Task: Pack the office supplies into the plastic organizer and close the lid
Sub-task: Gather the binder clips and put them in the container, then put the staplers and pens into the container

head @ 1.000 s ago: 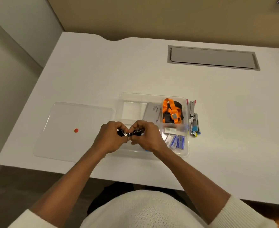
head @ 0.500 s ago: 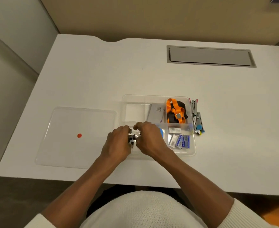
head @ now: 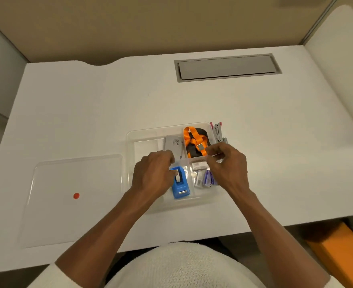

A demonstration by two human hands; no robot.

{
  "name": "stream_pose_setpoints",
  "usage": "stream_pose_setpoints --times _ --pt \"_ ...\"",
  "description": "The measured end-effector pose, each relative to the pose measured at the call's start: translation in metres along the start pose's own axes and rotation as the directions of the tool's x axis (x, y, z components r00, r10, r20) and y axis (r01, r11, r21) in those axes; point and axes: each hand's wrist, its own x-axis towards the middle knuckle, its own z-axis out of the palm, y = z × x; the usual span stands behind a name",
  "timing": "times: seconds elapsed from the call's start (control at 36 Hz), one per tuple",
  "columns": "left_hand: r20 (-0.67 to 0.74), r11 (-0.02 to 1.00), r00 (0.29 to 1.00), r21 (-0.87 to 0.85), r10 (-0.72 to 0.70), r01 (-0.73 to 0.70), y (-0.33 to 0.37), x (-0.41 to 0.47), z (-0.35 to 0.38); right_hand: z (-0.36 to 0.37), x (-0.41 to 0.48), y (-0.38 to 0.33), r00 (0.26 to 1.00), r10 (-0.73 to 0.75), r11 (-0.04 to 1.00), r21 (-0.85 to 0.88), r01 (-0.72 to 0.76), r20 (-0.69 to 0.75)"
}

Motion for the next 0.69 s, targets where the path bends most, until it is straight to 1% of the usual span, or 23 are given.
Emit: stream_pose_setpoints --times 0.14,0.19,0.25,0.36,0.42,0.53,0.61,0.69 --pt "-0.027 0.986 0.986 0.021 0.164 -0.164 0.039 0.029 -0.002 -0.02 0.025 0.043 0.989 0.095 0.99 -0.088 -0.106 -0.116" --pt "-0.034 0.975 0.975 0.036 0.219 -0.217 0.055 0.042 -0.001 -0.024 0.033 0.061 0.985 0.112 0.985 -0.119 -0.128 -0.133" --pt "-0.043 0.963 0.962 0.037 0.269 -0.268 0.071 0.056 0.002 -0.025 0.038 0.078 0.985 0.131 0.978 -0.146 -0.146 -0.108" --pt "-0.052 0.942 0.941 0.014 0.335 -0.335 0.103 0.087 0.011 -0.021 0.048 0.1 0.987 0.161 0.969 -0.187 -0.159 -0.006" --pt "-0.033 0.931 0.931 0.054 0.362 -0.36 0.117 0.102 0.018 -0.019 0.053 0.105 0.987 0.156 0.966 -0.213 -0.145 0.034" --pt "0.05 0.907 0.918 0.141 0.393 -0.396 0.138 0.13 0.03 -0.017 0.067 0.109 0.989 0.123 0.961 -0.259 -0.099 0.079" --pt "0.159 0.868 0.902 0.249 0.402 -0.43 0.147 0.148 0.039 -0.014 0.074 0.11 0.986 0.109 0.947 -0.316 -0.064 0.126" --pt "0.264 0.81 0.888 0.371 0.377 -0.454 0.15 0.163 0.048 -0.011 0.08 0.108 0.984 0.119 0.926 -0.373 -0.061 0.136"
